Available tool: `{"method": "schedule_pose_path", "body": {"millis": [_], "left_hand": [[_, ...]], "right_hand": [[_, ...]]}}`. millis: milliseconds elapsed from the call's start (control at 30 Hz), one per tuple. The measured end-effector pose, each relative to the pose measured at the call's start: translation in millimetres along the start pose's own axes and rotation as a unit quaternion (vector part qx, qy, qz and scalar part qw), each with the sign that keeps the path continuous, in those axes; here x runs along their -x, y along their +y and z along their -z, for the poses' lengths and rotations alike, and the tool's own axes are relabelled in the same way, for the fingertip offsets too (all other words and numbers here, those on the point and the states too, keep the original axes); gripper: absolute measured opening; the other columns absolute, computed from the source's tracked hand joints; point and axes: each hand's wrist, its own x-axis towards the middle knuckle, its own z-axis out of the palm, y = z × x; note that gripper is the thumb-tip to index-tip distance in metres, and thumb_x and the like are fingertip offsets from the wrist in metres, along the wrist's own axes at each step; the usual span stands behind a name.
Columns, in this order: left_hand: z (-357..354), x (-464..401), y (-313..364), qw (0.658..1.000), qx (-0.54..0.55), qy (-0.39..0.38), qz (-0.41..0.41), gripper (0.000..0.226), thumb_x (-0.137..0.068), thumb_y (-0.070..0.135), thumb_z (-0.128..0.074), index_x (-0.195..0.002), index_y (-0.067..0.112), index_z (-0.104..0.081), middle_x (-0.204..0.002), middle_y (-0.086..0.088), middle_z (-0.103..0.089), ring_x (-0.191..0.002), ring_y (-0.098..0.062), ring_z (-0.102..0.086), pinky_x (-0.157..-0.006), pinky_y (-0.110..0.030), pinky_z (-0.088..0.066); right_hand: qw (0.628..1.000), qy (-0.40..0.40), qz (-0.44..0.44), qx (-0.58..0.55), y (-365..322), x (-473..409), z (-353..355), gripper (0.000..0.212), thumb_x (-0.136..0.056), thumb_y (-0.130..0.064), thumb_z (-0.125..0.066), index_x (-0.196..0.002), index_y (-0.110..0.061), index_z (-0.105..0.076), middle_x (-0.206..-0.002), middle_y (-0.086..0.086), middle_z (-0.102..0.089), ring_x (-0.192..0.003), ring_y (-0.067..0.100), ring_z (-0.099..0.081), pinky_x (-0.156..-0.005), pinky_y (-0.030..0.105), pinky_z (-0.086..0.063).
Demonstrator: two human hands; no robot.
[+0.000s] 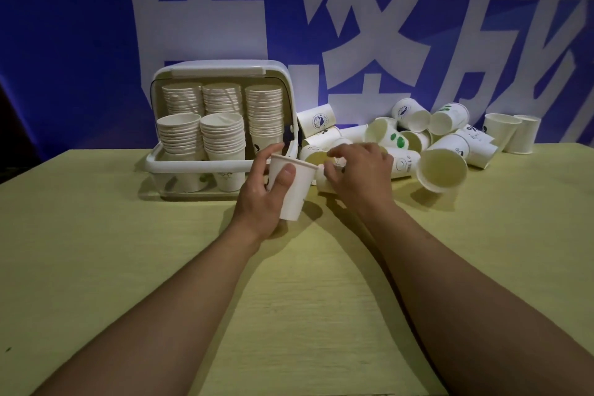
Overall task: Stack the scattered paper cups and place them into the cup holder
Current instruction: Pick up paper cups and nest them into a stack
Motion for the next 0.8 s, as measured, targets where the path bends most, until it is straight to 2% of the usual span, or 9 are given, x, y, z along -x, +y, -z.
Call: {"method": "schedule_pose_path", "body": {"millis": [133, 233, 333, 400, 433, 533, 600, 700, 800], "left_hand": [[0, -1, -1, 1.0, 0.014, 0.002, 0.006, 0.035, -0.086, 0.06, -0.049, -0.12, 0.062, -0.045, -0.116, 0.009, -0.057, -0.096, -0.019, -0.064, -0.066, -0.029, -0.058], [-1, 1, 0, 1.0, 0.021, -0.003, 0.008, 0.032, -0.085, 0.06, -0.05, -0.118, 0.062, -0.047, -0.113, 0.008, -0.058, -0.093, -0.019, -0.065, -0.064, -0.029, -0.058], [-2, 2, 1, 1.0, 0.026, -0.013, 0.007, 0.035, -0.086, 0.058, -0.051, -0.121, 0.057, -0.049, -0.113, 0.006, -0.059, -0.09, -0.019, -0.065, -0.061, -0.025, -0.056], [-3, 3, 2, 0.999, 0.031, -0.03, 0.003, 0.038, -0.086, 0.057, -0.052, -0.124, 0.054, -0.051, -0.117, 0.002, -0.059, -0.092, -0.021, -0.066, -0.062, -0.025, -0.056], [-3, 4, 3, 0.999, 0.031, -0.04, 0.0, 0.037, -0.087, 0.057, -0.052, -0.124, 0.055, -0.051, -0.118, 0.003, -0.059, -0.094, -0.022, -0.066, -0.062, -0.025, -0.056], [-11, 7, 10, 0.997, 0.025, -0.074, -0.013, 0.038, -0.087, 0.059, -0.05, -0.124, 0.062, -0.046, -0.124, 0.004, -0.057, -0.098, -0.019, -0.064, -0.065, -0.024, -0.056], [-25, 10, 18, 0.995, 0.018, -0.09, -0.032, 0.047, -0.084, 0.066, -0.048, -0.13, 0.064, -0.04, -0.129, 0.003, -0.055, -0.101, -0.012, -0.063, -0.068, -0.023, -0.054], [-56, 16, 31, 0.99, 0.027, -0.124, -0.063, 0.057, -0.088, 0.065, -0.046, -0.141, 0.065, -0.026, -0.135, 0.016, -0.052, -0.109, -0.003, -0.061, -0.079, -0.024, -0.054], [-96, 24, 45, 0.983, 0.063, -0.154, -0.077, 0.061, -0.09, 0.062, -0.049, -0.142, 0.068, -0.017, -0.148, 0.009, -0.046, -0.124, -0.013, -0.057, -0.095, -0.041, -0.053]], "right_hand": [[0.991, -0.111, 0.029, 0.072, 4, 0, -7, 0.053, -0.086, -0.055, -0.064, -0.134, -0.035, -0.052, -0.138, -0.003, -0.056, -0.131, 0.025, -0.038, -0.104, 0.049, -0.028], [0.986, -0.125, 0.033, 0.103, 6, 0, -9, 0.061, -0.085, -0.05, -0.068, -0.14, -0.035, -0.045, -0.139, -0.002, -0.055, -0.131, 0.027, -0.035, -0.103, 0.048, -0.027], [0.99, -0.098, 0.022, 0.104, 3, -1, -2, 0.058, -0.086, -0.048, -0.069, -0.137, -0.032, -0.048, -0.132, 0.0, -0.061, -0.125, 0.028, -0.041, -0.1, 0.047, -0.028], [0.999, -0.027, -0.005, 0.028, -1, -2, 9, 0.062, -0.084, -0.049, -0.071, -0.138, -0.031, -0.046, -0.129, 0.001, -0.063, -0.12, 0.027, -0.049, -0.101, 0.046, -0.031], [0.998, 0.006, -0.025, -0.055, -3, -4, 18, 0.067, -0.083, -0.047, -0.073, -0.141, -0.031, -0.042, -0.127, 0.0, -0.063, -0.117, 0.025, -0.053, -0.102, 0.046, -0.035], [0.936, 0.035, -0.057, -0.345, -8, -2, 48, 0.085, -0.081, -0.037, -0.078, -0.148, -0.04, -0.025, -0.121, -0.007, -0.056, -0.108, 0.018, -0.059, -0.091, 0.043, -0.055], [0.922, 0.025, -0.038, -0.385, -2, 7, 67, 0.073, -0.083, -0.037, -0.076, -0.142, -0.044, -0.034, -0.125, -0.009, -0.049, -0.112, 0.019, -0.057, -0.09, 0.043, -0.057], [0.922, 0.013, -0.034, -0.385, 15, 23, 91, 0.048, -0.084, -0.039, -0.074, -0.124, -0.039, -0.048, -0.115, -0.018, -0.046, -0.109, 0.017, -0.058, -0.084, 0.039, -0.059], [0.898, 0.029, -0.074, -0.432, 37, 38, 115, 0.023, -0.09, -0.036, -0.068, -0.106, -0.029, -0.053, -0.109, -0.007, -0.055, -0.1, 0.018, -0.062, -0.074, 0.031, -0.056]]}}
